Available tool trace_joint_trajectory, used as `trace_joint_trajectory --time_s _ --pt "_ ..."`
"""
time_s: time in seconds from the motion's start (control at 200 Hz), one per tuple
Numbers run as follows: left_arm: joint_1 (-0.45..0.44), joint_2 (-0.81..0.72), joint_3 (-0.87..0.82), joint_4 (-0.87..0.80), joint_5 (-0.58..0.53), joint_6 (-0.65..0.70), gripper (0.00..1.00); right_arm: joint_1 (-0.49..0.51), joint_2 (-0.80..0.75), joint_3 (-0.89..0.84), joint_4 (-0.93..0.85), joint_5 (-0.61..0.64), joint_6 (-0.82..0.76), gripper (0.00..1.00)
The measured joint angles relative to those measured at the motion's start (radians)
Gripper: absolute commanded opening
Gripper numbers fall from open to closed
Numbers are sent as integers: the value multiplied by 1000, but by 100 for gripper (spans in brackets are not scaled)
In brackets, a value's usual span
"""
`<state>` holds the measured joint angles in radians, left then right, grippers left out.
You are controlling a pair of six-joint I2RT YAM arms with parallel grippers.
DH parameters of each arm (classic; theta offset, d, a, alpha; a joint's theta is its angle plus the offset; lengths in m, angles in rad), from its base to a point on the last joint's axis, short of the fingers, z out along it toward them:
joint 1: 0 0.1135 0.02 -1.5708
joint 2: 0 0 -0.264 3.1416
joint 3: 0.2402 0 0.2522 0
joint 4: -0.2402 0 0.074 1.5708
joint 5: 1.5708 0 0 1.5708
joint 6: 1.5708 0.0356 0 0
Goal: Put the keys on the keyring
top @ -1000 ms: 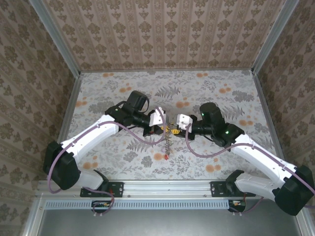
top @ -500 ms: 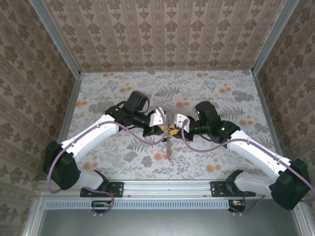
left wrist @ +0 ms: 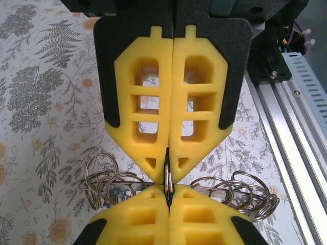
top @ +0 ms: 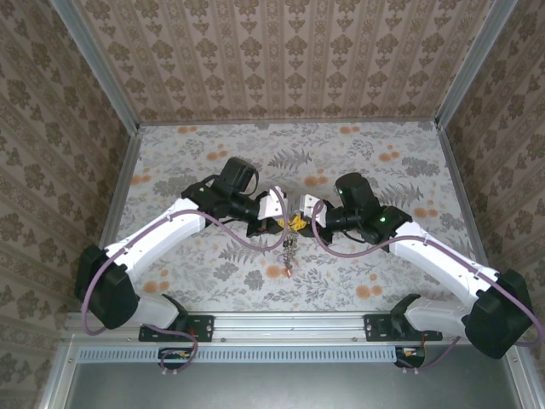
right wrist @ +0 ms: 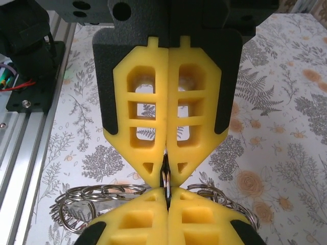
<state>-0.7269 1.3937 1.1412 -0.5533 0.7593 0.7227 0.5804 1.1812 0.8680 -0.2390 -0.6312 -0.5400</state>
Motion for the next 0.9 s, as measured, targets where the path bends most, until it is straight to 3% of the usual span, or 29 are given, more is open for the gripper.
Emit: trace_joint_trajectory --time_s 0.065,0.15,0.545,0.9 --pt "2 -8 -10 17 4 2 21 -10 -2 -5 22 -13 23 0" --pt "12 -48 -61 72 19 -4 25 -30 -16 -42 84 -40 63 0" --pt "40 -93 -106 145 75 -27 24 -54 -78 -183 364 -106 190 0" --pt "44 -87 -82 201 137 -81 22 -55 -93 -235 494 -115 209 0"
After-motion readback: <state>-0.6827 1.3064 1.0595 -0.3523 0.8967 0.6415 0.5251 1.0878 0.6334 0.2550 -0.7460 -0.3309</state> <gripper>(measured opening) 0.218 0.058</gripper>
